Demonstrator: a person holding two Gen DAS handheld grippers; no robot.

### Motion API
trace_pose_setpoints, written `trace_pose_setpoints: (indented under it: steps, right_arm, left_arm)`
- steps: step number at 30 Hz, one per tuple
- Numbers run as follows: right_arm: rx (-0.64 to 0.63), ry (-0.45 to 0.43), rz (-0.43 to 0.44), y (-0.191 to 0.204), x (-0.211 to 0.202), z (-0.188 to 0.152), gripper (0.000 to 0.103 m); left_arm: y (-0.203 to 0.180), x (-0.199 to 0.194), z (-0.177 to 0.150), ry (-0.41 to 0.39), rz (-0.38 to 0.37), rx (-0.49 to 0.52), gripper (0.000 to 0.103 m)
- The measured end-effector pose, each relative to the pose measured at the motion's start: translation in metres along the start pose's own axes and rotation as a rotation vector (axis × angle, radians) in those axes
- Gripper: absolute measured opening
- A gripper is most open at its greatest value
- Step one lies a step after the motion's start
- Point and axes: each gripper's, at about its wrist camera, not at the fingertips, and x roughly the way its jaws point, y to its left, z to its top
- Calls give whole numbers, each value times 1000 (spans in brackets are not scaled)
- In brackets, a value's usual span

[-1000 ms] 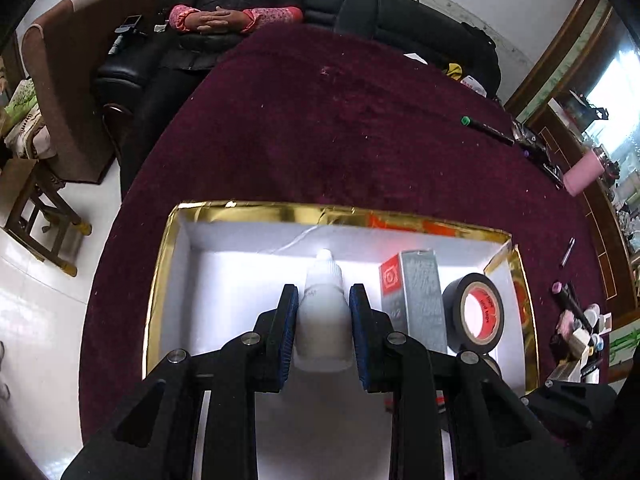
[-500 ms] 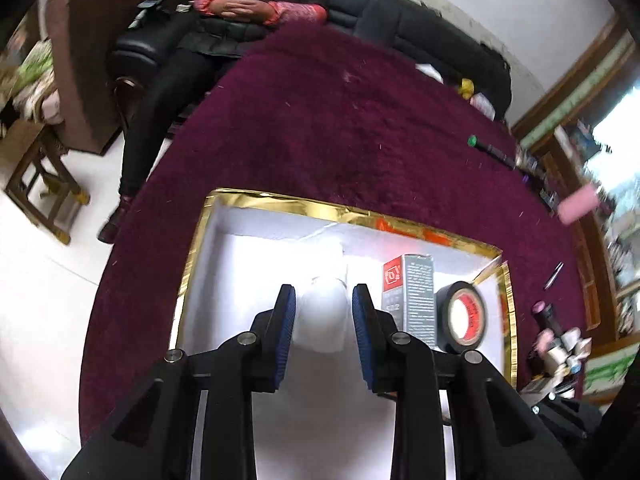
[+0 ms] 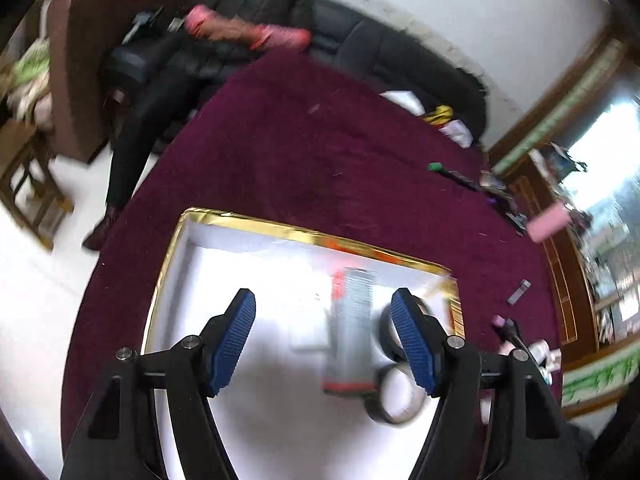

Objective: Organize objects
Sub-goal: 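Return both grippers to the pile and grasp the white box with the left gripper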

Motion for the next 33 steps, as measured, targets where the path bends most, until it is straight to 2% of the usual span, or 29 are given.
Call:
trace_pose_setpoints:
  steps: [3,6,8,10,12,13,17,19,22,24,28,31,33]
  right_arm:
    - [48,-36,3,-17,-20,-10,45]
    - [108,-62,17,-34,-38,-27,46]
    - [131,-65,21,-41,-43,-33,46]
    - [155,-63,11,-48,-46,-41,46]
    - [171,-67,8,-53,-53,-47,46]
    - [180,-71,10,-56,-58,-50,46]
    - [198,-89,7,-69,-74,-61,48]
    - [215,-94,6,-77,-78,-65,50]
    - [251,-95,10,-89,-81,-71,50]
    - [270,-103,15,-96,-86,-77,50]
    - [302,-117,13,-111,-94,-86,50]
    - [326,-129,6,-123,-104,-93,50]
    - [340,-141,-3,-130,-111,-98,50]
  left_arm:
    - [-26,-28,-34,-60,-87,58,64]
    - [-47,-33,-73,-72,-192,69,64]
    - [-64,-22,-96,-55,-218,78,64]
    - [-80,-8,-110,-23,-211,106,64]
    - [-93,9,-116,52,-163,94,64]
    - [-99,11,-117,65,-169,84,64]
    - [-113,25,-137,139,-63,112,64]
    - [-125,20,-148,123,-11,155,64]
    - [-134,13,-169,149,-25,158,64]
    - [-145,8,-183,147,-5,198,64]
    - [-159,1,-203,180,-15,237,67]
    - [-165,-10,-217,215,-70,247,67]
    - [-173,-24,-217,185,-76,280,67]
